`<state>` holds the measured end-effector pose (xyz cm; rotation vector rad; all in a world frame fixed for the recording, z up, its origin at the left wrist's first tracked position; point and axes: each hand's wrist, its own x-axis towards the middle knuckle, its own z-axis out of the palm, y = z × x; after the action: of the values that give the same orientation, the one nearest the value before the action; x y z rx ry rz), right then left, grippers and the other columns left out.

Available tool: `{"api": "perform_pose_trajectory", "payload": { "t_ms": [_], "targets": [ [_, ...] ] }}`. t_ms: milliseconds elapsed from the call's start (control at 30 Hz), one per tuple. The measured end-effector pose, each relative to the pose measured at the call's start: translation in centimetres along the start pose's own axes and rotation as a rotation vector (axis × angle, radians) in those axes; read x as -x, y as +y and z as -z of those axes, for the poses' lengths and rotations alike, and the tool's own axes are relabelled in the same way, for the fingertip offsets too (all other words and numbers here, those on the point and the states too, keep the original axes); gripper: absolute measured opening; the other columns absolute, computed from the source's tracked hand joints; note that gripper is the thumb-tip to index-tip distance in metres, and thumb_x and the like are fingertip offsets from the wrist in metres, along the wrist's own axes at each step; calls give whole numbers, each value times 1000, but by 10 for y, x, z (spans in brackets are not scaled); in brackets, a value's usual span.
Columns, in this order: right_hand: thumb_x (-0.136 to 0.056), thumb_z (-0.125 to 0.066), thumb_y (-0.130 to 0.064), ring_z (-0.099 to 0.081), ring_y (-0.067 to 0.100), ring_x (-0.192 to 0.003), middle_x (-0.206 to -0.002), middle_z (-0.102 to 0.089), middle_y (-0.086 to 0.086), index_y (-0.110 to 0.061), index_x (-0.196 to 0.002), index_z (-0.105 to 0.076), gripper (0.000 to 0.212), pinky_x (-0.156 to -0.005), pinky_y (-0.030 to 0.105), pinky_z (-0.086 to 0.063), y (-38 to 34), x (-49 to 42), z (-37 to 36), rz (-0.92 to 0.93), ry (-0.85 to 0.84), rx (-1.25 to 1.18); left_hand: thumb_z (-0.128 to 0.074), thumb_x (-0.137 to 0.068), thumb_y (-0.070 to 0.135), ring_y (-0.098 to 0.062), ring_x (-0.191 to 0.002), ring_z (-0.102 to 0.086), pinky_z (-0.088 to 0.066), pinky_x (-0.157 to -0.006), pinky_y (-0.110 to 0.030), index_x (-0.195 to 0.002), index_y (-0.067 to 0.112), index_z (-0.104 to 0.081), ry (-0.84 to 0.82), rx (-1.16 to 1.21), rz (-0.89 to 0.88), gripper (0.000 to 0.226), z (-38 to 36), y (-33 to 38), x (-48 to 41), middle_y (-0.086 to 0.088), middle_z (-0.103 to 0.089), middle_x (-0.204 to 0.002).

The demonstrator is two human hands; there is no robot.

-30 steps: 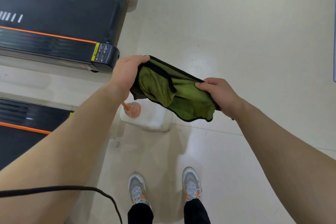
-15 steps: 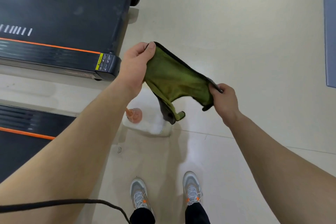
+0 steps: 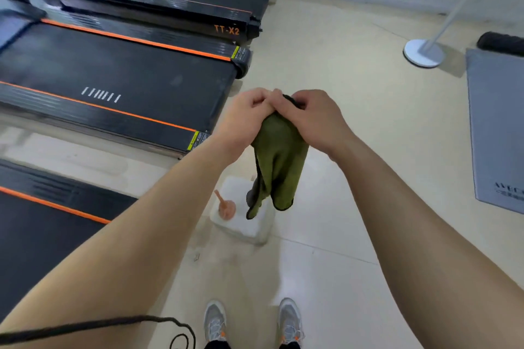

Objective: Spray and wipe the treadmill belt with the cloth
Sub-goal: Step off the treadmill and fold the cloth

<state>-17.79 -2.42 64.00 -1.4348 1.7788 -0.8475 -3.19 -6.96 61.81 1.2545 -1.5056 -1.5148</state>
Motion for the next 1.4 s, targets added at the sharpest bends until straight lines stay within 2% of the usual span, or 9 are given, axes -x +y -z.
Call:
{"api": "perform_pose_trajectory", "payload": {
  "t_ms": [200,400,533,667,767,933,1033,1200,1400],
  "targets": [
    [-98,-65,-34,-35,14,-58,-64,-35,6,10,-71,-51,53,-58,29,-28,-95,13,22,163,177,-272,-37,-106,56,-25,-113,-72,-54,-105,-47,-119,14,-71,32,215,-7,56,2,40,46,-6,-78,-112],
    [-99,-65,-33,-48,17,-59,-58,-49,-2,-16,-59,-59,44,-63,30,-43,-149,14,58,52,330,-838,-51,-104,50,-26,-109,-71,-56,-96,-44,-122,18,-66,-68,-309,52,40,21,-29,63,-1,-75,-115],
    [-91,-69,-39,-40,16,-64,-61,-41,-6,-22,-60,-51,40,-66,30,-34,-122,8,62,74,429,-351,-54,-106,43,-30,-105,-71,-55,-93,-40,-108,12,-72,-23,-386,184,37,43,-53,71,-6,-77,-106],
    [-87,-76,-46,-62,5,-104,-115,-68,-13,-27,-113,-72,33,-97,25,-47,-80,29,30,-56,-201,108,-67,-95,46,-17,-73,-65,-50,-71,-31,-76,20,-67,-180,-435,16,33,39,2,73,6,-68,-71],
    [-89,-74,-46,-69,12,-93,-99,-76,-6,-26,-99,-78,23,-90,30,-53,-64,45,17,-142,-526,99,-69,-84,34,-21,-68,-58,-49,-67,-35,-70,16,-62,-326,-506,0,24,45,40,69,2,-60,-68],
    [-88,-75,-45,-55,14,-62,-67,-59,2,-8,-73,-67,40,-63,27,-43,-49,52,30,-139,-323,30,-74,-94,26,-17,-83,-76,-61,-76,-31,-101,17,-78,-354,-315,87,12,80,39,71,-5,-80,-92],
    [-92,-73,-30,-56,13,-62,-66,-57,1,-10,-71,-64,30,-59,22,-45,-52,58,33,-107,-240,-257,-67,-97,39,-12,-69,-61,-50,-68,-31,-81,25,-74,-294,-333,61,22,87,12,82,4,-67,-73],
    [-91,-73,-31,-59,22,-69,-73,-58,7,-11,-72,-59,30,-68,31,-53,-57,58,46,-168,-151,-692,-53,-85,55,-18,-69,-43,-35,-69,-36,-84,4,-58,-207,-502,90,51,87,-28,93,-1,-46,-72],
    [-84,-71,-46,-66,29,-90,-97,-66,17,-6,-93,-66,42,-77,35,-60,-42,62,58,-283,-6,-759,-57,-90,30,-17,-68,-48,-40,-69,-33,-85,21,-63,-51,-376,83,12,91,-41,97,4,-52,-72]
  ]
}}
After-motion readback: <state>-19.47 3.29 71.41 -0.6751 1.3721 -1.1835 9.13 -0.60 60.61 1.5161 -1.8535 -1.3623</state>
